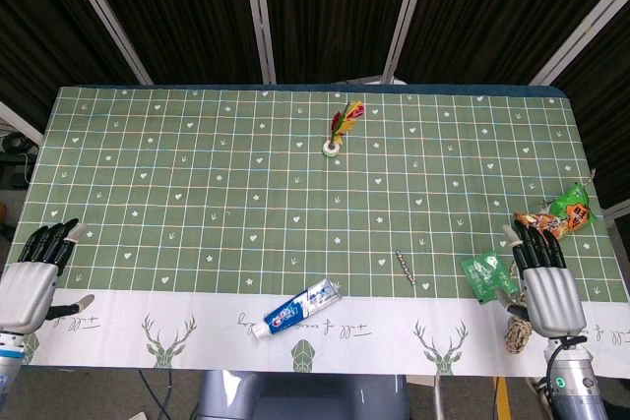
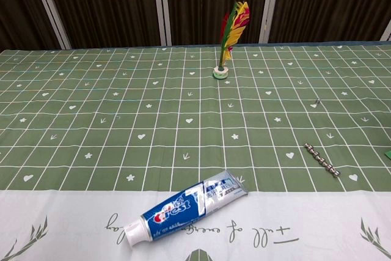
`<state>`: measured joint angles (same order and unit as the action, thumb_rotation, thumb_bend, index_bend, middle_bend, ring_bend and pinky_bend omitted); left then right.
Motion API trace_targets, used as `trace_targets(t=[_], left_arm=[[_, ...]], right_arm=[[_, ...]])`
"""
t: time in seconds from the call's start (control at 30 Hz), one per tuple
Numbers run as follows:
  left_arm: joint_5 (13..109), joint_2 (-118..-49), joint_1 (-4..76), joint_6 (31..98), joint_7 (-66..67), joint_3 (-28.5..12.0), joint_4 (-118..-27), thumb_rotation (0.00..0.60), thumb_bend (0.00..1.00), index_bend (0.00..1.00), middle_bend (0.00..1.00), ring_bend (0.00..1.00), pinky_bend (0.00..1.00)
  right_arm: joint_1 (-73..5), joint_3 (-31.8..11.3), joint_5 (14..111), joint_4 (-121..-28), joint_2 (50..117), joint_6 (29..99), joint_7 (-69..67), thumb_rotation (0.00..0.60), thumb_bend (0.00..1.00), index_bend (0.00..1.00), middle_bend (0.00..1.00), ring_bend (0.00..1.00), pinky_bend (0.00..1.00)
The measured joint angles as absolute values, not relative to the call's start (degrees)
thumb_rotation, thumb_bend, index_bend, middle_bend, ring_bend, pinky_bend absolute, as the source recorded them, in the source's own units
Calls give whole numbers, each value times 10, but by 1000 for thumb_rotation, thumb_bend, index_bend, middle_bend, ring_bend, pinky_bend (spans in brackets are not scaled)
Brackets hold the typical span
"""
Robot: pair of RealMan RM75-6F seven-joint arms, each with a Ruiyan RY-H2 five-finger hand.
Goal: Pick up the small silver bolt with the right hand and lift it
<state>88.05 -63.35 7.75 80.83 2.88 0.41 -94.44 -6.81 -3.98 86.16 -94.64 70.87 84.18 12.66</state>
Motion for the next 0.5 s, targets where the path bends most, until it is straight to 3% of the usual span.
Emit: trace_targets(t=[0.5], left_arm=[[878, -634, 78, 806, 28, 3, -944, 600, 0, 0, 0, 0, 0]], right_arm=[[-69, -38, 861, -957, 711, 839, 131, 600, 128, 0, 0, 0, 0]])
